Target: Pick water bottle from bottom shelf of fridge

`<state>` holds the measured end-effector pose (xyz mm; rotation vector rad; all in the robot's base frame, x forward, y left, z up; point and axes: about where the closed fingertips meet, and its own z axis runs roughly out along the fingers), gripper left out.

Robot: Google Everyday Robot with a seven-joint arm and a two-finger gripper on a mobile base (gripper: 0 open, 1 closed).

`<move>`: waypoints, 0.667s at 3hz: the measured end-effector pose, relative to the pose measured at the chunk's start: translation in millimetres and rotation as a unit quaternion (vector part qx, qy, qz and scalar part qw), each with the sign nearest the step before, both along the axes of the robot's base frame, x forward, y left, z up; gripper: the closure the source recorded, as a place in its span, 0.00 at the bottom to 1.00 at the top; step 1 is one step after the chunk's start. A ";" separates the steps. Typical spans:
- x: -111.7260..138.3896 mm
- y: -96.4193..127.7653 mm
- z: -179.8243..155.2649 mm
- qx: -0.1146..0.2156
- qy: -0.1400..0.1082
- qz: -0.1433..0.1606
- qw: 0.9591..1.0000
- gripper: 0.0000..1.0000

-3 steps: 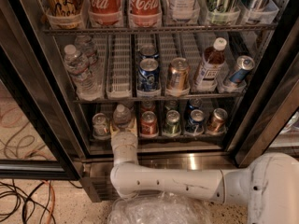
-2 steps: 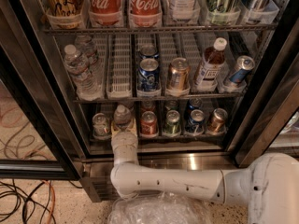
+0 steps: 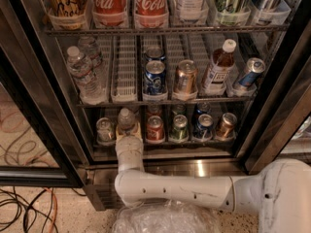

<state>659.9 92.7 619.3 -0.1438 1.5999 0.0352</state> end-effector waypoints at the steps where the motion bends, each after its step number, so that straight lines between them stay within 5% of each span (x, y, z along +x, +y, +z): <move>1: -3.2 -1.1 10.3 0.003 -0.013 -0.002 1.000 1.00; 2: -3.2 -1.1 8.5 0.003 -0.013 -0.002 1.000 1.00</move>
Offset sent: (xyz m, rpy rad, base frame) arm -0.0806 -0.0028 0.0871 0.0610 -0.2341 -0.0505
